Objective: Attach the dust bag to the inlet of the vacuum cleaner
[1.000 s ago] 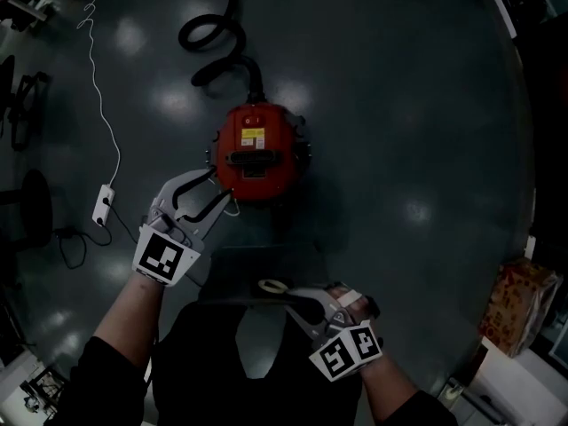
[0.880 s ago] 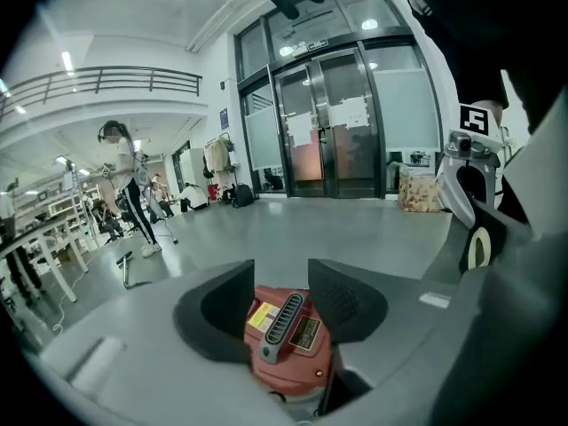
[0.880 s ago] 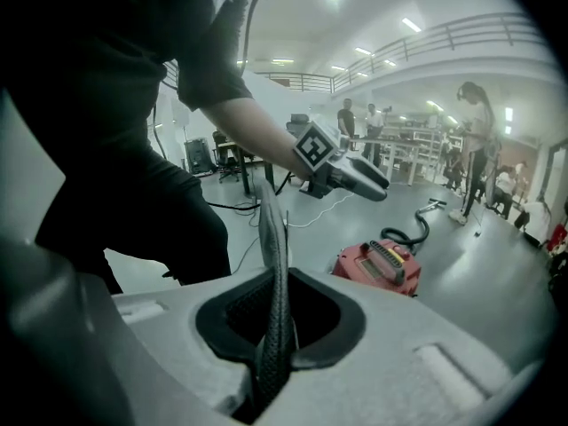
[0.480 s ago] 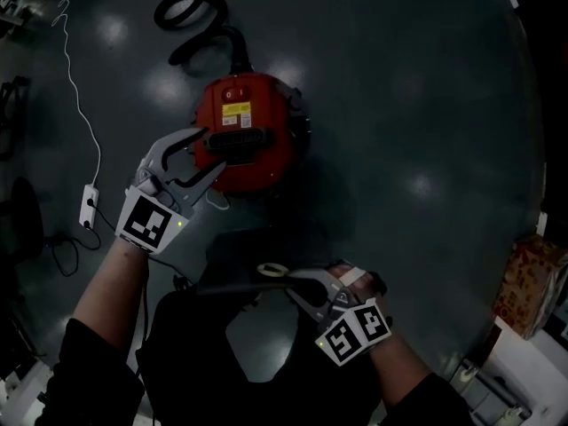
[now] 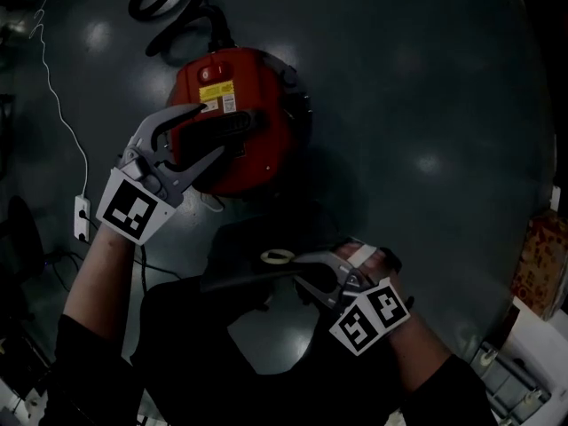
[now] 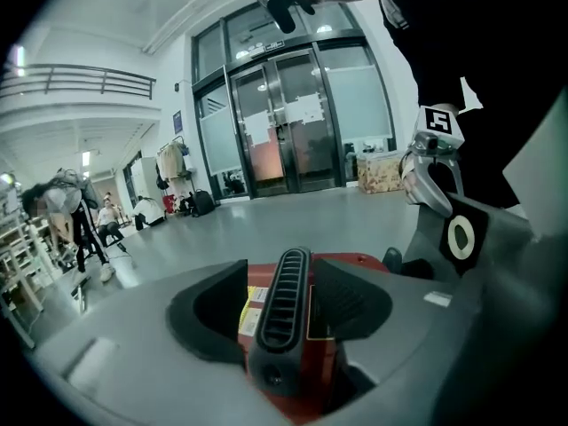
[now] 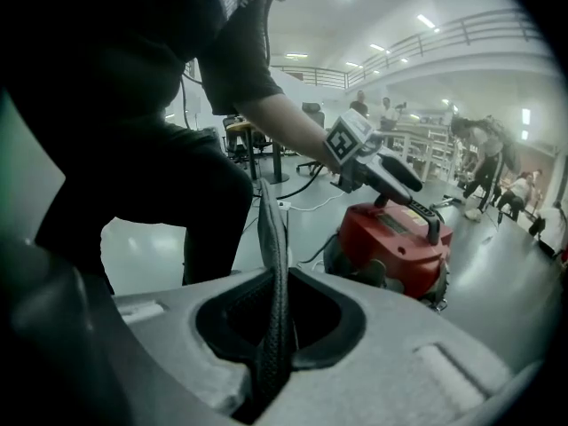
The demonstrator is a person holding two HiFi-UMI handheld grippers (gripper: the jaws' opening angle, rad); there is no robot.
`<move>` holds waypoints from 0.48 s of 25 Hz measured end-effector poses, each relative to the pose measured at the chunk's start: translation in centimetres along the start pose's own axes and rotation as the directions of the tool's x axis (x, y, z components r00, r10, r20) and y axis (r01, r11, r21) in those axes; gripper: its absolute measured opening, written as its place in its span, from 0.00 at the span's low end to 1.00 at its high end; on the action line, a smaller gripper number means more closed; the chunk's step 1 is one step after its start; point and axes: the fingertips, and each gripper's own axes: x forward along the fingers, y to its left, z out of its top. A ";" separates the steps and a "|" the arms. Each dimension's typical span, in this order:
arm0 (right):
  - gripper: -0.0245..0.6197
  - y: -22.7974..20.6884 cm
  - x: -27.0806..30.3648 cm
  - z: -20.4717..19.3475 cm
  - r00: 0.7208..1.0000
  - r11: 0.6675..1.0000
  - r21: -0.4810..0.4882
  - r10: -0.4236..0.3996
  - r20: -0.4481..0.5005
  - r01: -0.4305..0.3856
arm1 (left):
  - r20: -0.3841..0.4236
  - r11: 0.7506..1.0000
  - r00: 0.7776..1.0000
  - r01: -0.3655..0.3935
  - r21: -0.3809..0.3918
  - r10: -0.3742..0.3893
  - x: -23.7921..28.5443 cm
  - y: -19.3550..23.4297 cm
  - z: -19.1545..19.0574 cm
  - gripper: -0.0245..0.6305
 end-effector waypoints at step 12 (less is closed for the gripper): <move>0.08 -1.6 1.6 -3.0 1.000 0.998 -0.065 0.005 -0.014 -0.006 | 0.022 0.987 0.996 0.081 0.142 -0.085 2.3 -1.2 -0.1 0.28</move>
